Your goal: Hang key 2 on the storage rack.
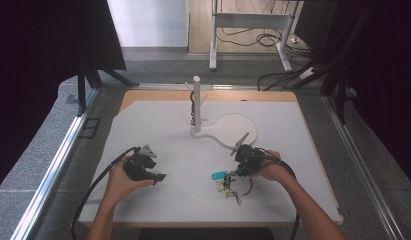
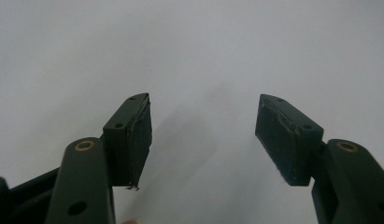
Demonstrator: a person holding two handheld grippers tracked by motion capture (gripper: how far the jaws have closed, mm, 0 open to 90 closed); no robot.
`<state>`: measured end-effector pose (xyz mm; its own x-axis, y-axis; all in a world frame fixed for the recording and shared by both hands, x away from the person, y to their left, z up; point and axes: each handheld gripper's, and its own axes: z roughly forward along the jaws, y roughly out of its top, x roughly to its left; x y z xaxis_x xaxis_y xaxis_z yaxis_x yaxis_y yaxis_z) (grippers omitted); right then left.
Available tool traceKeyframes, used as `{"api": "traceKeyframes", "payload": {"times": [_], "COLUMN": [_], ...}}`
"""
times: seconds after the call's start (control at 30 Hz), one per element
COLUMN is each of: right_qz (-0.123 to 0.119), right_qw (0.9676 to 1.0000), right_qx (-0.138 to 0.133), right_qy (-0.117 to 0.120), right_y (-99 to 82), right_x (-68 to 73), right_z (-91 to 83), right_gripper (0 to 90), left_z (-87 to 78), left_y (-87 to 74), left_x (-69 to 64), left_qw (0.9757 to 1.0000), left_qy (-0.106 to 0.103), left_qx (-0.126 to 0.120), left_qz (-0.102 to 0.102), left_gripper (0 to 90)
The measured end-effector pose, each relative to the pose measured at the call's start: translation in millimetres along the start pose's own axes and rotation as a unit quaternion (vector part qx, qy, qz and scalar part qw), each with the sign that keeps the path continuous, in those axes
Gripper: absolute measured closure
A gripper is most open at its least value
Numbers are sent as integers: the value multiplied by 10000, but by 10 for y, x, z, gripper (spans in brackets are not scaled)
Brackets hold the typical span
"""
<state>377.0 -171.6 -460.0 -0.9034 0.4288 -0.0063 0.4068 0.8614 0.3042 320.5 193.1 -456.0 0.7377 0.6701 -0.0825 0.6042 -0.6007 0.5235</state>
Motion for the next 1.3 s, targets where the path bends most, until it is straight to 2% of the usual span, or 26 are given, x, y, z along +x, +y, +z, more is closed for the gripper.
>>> {"api": "traceKeyframes", "payload": {"times": [0.13, 0.23, 0.3, 0.37, 0.47, 0.67, 1.0, 1.17, 1.3], "right_qz": [-42, -67, -165, -142, -31, 337, 402, 501, 572], "right_qw": [10000, 9999, 9997, 9996, 9999, 9993, 9989, 9980, 9976], "right_qx": [20, 116, 173, 184, 81, -161, -247, -379, -382], "right_qy": [60, -6, -66, -151, -118, -56, -5, 36, 23], "right_y": [4, 21, 25, 26, 13, -11, -3, 5, 5], "right_x": [4, 36, 51, 62, 53, 27, 12, 6, 5], "right_z": [0, -9, -15, -35, -125, -344, -584, -721, -798], "right_gripper": [800, 809, 811, 813, 821, 865, 870, 874, 876], "left_z": [-2, 10, 16, 23, 28, 27, 35, 34, 37], "left_y": [-4, -9, -14, -20, -22, -22, -25, -27, -28], "left_x": [3, 5, 7, 11, 7, 0, -8, -9, -12], "left_qw": [10000, 10000, 10000, 10000, 10000, 10000, 10000, 9999, 9999], "left_qy": [-6, -39, -48, -44, -56, -71, -96, -104, -107], "left_qx": [-15, 1, 4, 24, 21, -11, 5, 2, -7], "left_qz": [-10, -6, -8, -12, -13, 2, 12, 20, 14], "left_gripper": [371, 371, 371, 371, 371, 371, 371, 371, 371]}}
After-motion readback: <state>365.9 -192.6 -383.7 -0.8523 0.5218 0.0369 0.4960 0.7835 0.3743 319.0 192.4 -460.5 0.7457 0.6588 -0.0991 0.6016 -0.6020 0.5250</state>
